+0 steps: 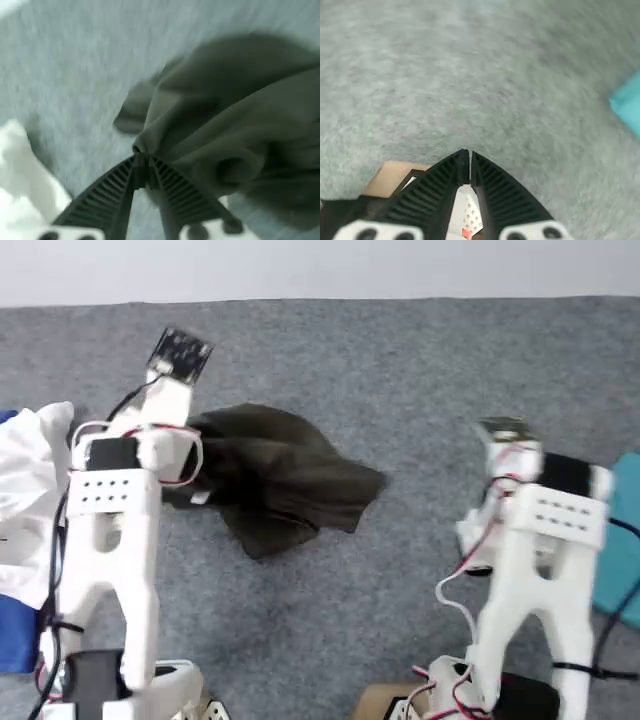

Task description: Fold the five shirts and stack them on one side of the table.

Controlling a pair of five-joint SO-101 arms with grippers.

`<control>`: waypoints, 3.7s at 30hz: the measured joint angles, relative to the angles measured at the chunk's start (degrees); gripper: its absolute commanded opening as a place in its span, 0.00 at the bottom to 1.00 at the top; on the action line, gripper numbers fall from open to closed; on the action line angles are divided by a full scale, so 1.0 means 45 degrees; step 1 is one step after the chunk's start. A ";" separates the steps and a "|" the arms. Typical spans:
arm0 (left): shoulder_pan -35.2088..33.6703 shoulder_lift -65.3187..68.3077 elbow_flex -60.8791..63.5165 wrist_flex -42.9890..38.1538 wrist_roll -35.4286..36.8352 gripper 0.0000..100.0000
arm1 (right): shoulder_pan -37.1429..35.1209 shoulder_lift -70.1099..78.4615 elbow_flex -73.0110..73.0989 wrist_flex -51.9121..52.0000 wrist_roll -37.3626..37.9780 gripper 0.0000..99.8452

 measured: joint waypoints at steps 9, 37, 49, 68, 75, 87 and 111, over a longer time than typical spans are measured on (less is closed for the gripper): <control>-0.2891 0.0918 0.0215 -0.0078 -0.1172 0.14 | -0.4962 0.0059 0.0000 -0.1172 0.0000 0.23; -0.4200 0.1035 0.0215 -0.0176 -0.0840 0.14 | -0.7775 1.1546 -0.7893 -0.3556 0.0000 0.21; -0.4278 0.1035 0.0215 -0.0176 -0.0840 0.14 | -0.7541 1.3636 -0.9182 -0.3516 -0.0039 0.08; -0.4278 0.1035 0.0215 -0.0176 -0.0840 0.14 | -0.5118 1.3949 -1.2347 -0.0137 0.1328 0.01; -0.4278 0.1035 0.0215 0.0254 -0.0332 0.14 | -0.4063 1.3499 -1.2874 -0.0020 0.1700 0.05; -0.4278 0.1035 0.0215 0.0313 -0.0137 0.14 | -0.5451 1.3499 -1.2874 0.0000 0.1524 0.24; -0.4278 0.1035 0.0215 0.0313 -0.0137 0.14 | -0.5021 1.6449 -1.3578 0.0000 0.2110 0.01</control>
